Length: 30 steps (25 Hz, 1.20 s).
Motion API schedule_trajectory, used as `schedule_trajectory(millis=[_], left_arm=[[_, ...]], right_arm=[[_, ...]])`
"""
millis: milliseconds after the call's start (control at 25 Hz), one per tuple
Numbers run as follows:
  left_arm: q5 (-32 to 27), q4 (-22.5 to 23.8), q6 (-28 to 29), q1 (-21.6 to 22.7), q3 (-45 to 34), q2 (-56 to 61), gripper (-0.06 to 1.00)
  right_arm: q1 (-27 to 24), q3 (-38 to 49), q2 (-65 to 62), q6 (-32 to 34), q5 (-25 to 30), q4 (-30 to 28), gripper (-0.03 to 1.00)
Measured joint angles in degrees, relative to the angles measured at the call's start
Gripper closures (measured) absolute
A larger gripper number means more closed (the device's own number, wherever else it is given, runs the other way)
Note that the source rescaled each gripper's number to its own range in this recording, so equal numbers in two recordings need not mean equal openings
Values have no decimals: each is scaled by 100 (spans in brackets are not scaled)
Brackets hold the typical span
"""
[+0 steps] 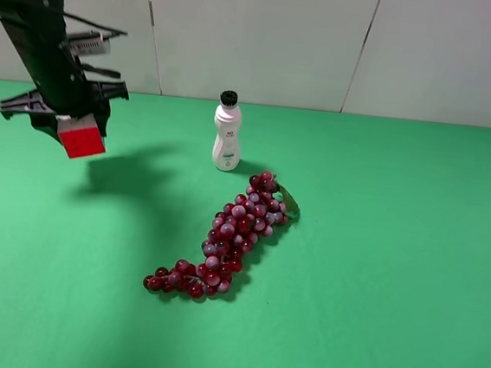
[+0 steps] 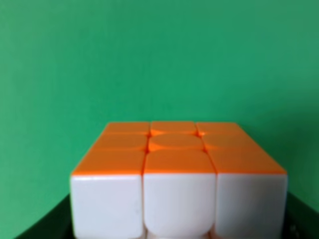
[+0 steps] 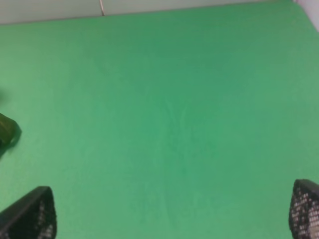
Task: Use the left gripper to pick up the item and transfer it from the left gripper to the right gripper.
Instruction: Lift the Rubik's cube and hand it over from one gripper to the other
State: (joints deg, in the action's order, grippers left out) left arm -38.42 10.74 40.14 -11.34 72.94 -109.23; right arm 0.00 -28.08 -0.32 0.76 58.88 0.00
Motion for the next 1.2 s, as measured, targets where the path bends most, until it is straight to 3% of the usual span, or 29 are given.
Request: schedule_trajectory(millis=[360, 840, 1040, 1200], left_arm=[[-809, -110, -324, 0, 7, 1028, 94], [-1322, -1359, -1522, -14, 7, 1678, 94], [-1316, -1843, -1891, -381, 7, 1678, 94], [-1311, -1916, -1954, -838, 7, 1678, 94]], right_arm=[[0, 0, 0, 0, 0, 0, -3], [0, 0, 0, 0, 0, 0, -3], [0, 0, 0, 0, 0, 0, -3], [0, 0, 0, 0, 0, 0, -3]])
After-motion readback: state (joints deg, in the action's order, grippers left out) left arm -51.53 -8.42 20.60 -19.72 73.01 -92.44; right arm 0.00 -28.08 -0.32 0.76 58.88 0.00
